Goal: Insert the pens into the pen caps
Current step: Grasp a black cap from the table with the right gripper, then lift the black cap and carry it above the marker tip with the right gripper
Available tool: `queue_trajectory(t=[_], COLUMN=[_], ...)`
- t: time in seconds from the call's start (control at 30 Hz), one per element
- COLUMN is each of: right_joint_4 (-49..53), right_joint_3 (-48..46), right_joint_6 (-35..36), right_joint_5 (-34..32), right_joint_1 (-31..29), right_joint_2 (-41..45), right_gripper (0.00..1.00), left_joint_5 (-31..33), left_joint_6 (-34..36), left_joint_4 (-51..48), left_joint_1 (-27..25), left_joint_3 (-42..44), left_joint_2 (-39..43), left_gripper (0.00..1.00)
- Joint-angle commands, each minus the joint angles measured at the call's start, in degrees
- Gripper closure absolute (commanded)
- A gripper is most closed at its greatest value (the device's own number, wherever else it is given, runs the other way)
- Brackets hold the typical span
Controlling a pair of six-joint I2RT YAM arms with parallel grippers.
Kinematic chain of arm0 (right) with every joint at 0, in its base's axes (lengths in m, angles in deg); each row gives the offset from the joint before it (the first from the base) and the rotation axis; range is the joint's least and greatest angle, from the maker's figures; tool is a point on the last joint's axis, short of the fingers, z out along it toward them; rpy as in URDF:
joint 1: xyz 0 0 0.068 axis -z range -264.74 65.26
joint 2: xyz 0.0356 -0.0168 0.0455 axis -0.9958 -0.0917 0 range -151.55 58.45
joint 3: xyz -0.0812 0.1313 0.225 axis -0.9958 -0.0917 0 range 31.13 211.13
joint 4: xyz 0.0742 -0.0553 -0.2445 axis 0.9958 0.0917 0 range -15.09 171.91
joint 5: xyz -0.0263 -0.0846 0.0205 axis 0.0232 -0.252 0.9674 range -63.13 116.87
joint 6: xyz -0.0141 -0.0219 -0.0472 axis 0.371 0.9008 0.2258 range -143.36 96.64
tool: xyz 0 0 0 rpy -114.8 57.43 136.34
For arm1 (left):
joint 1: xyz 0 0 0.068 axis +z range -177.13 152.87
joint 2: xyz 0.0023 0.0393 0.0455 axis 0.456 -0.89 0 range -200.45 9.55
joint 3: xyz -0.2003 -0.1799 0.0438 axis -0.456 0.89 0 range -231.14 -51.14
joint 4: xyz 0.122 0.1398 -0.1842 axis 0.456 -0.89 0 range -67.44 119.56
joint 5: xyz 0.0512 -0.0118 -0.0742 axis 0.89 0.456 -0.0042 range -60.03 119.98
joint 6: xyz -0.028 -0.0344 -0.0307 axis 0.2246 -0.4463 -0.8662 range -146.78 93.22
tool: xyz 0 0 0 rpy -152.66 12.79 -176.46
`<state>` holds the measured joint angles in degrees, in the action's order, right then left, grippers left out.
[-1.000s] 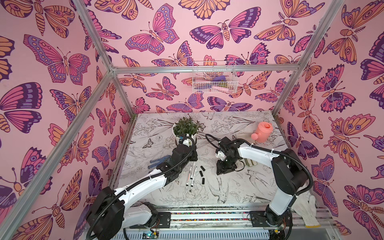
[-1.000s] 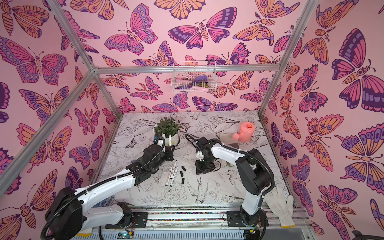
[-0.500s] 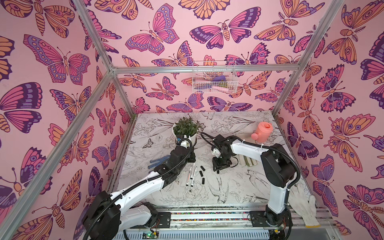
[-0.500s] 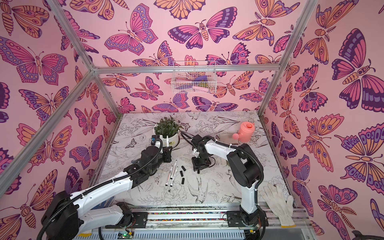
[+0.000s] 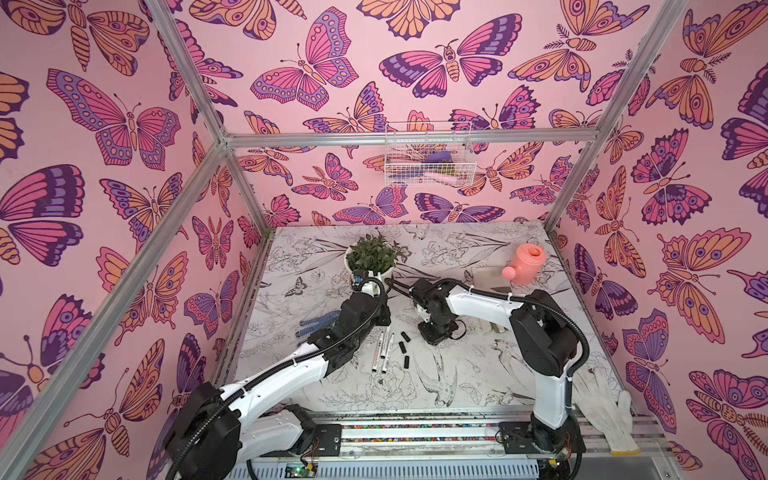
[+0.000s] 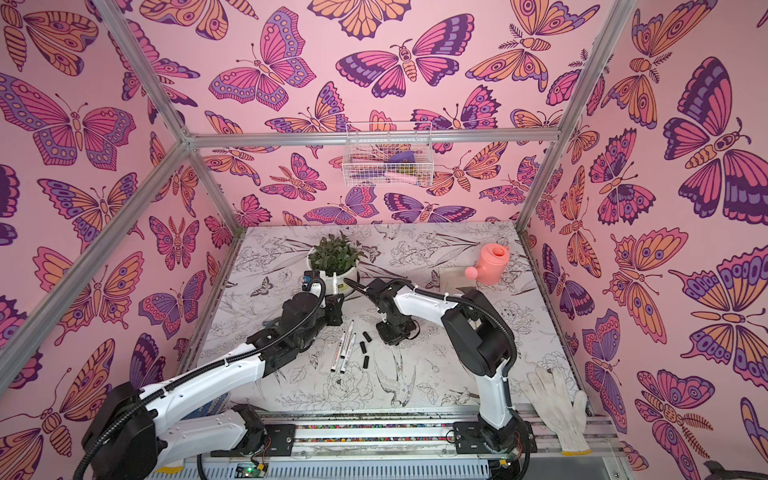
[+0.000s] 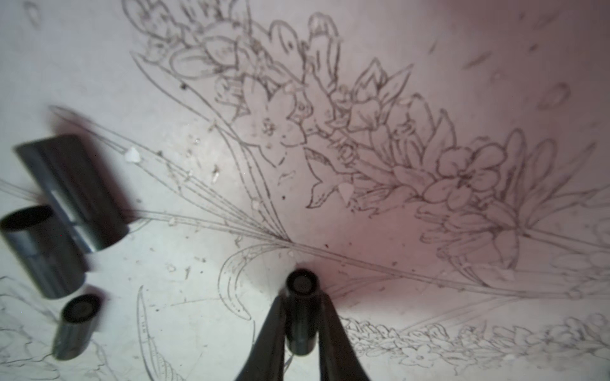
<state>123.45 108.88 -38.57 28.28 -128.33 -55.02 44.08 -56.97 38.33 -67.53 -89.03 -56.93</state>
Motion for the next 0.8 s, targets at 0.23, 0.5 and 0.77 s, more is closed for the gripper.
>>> queue_trajectory(t=[0.23,0.5,0.77], right_joint_4=[-10.38,-27.66,-41.74], right_joint_3=[-3.72,-5.95,-7.51], right_joint_6=[-1.85,-6.86,-14.59], right_joint_5=[4.03,13.8,31.21], right_joint_1=[6.78,13.66,14.52], right_joint_2=[17.62,34.97,34.38], right_gripper=[0.97,0.97,0.96], left_joint_5=[-13.82,-21.64,-20.82], left_joint_6=[7.12,8.05,8.72], left_joint_4=[3.13,10.37,12.15], left_joint_1=[0.1,-1.96,-4.25], left_joint_3=[-1.48,-2.46,-3.53], left_joint_2=[-2.66,-5.86,-8.58], left_gripper=[1.0,1.0,1.0])
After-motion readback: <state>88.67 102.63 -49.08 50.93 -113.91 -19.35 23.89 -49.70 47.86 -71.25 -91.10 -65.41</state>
